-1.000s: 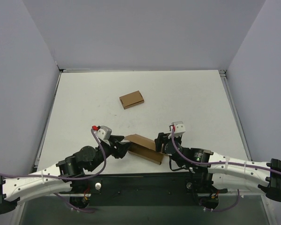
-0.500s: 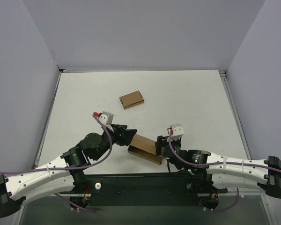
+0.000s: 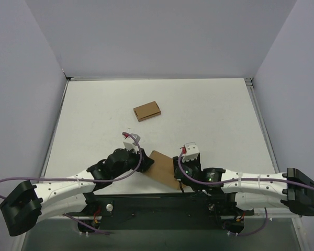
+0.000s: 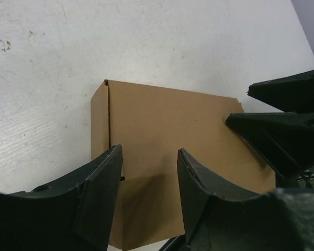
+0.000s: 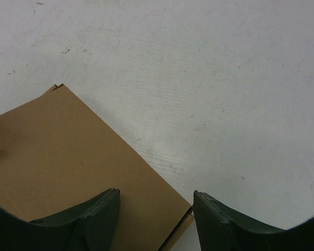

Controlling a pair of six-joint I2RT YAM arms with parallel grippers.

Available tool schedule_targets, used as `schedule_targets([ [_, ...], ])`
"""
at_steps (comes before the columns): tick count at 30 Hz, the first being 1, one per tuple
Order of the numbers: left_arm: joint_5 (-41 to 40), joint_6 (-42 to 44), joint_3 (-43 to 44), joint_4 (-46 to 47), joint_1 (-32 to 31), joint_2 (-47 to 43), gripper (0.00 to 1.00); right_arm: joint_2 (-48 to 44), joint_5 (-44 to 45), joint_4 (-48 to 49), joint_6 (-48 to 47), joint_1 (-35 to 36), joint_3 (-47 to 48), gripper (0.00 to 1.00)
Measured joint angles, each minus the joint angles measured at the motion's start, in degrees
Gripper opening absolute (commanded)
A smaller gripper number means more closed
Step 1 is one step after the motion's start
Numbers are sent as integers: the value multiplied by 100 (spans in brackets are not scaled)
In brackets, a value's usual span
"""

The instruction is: Fold the paper box

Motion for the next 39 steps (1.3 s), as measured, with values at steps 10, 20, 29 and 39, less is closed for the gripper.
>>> schedule_targets([
  [10,-92,173,-267,-240,4,-177,59,251,-9,-236,-98,0,116,63],
  [20,-238,511,562,-732,129,-323,60,-330,-758,-970,-243,-4,715,66],
  [29,-96,564,354,-1027,179,326,60,271,-1709,-1456,-63,-7,654,61],
  [39,-90,861,448,-1443,179,402,61,407,-1746,-1613,-125,-7,728,68],
])
